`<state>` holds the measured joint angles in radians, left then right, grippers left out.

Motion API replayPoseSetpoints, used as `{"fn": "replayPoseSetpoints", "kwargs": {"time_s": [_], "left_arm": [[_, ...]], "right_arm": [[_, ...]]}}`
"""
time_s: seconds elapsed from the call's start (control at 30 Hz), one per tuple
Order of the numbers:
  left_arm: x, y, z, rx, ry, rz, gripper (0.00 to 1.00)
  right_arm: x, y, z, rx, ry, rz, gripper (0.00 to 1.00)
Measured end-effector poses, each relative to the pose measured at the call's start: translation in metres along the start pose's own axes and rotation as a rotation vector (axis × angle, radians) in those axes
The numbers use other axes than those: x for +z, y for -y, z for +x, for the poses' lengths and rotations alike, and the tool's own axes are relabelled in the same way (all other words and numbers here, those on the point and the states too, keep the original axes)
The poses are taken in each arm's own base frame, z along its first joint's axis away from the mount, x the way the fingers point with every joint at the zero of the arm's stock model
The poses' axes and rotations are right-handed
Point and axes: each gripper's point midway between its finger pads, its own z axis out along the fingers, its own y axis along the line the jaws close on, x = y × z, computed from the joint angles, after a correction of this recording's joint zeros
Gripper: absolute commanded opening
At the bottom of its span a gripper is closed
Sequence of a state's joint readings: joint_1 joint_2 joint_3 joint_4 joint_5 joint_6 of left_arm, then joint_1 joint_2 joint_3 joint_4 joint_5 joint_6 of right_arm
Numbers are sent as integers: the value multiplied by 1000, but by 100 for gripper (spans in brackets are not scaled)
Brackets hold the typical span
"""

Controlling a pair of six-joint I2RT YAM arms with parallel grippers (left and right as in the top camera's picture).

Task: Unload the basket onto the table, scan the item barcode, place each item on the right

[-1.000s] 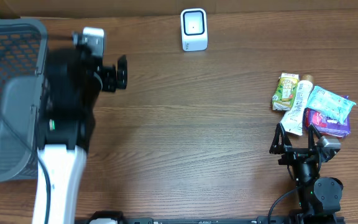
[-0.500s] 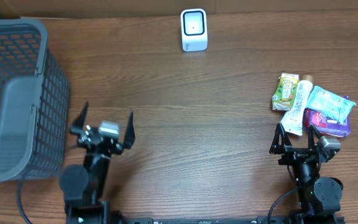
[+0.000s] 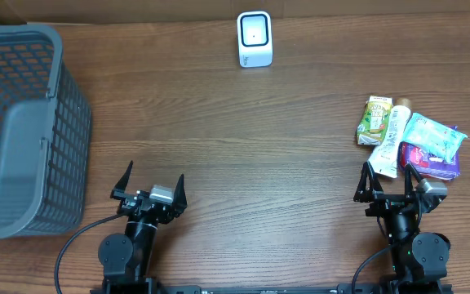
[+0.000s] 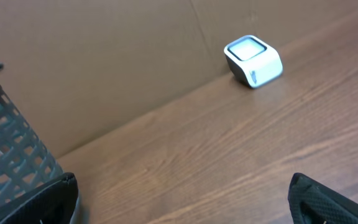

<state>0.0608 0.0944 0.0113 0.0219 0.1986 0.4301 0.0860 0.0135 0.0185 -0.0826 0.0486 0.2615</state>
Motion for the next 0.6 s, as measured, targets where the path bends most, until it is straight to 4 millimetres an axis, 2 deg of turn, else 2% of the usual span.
{"fn": "replayPoseSetpoints", "kwargs": {"time_s": [0.13, 0.6], "left_arm": [[-3, 3, 6, 11, -21, 9, 100], [-5, 2, 2, -5, -1, 1, 100]], "right_arm": [[0, 0, 0, 0, 0, 0, 100], [0, 0, 0, 0, 0, 0, 100]]}}
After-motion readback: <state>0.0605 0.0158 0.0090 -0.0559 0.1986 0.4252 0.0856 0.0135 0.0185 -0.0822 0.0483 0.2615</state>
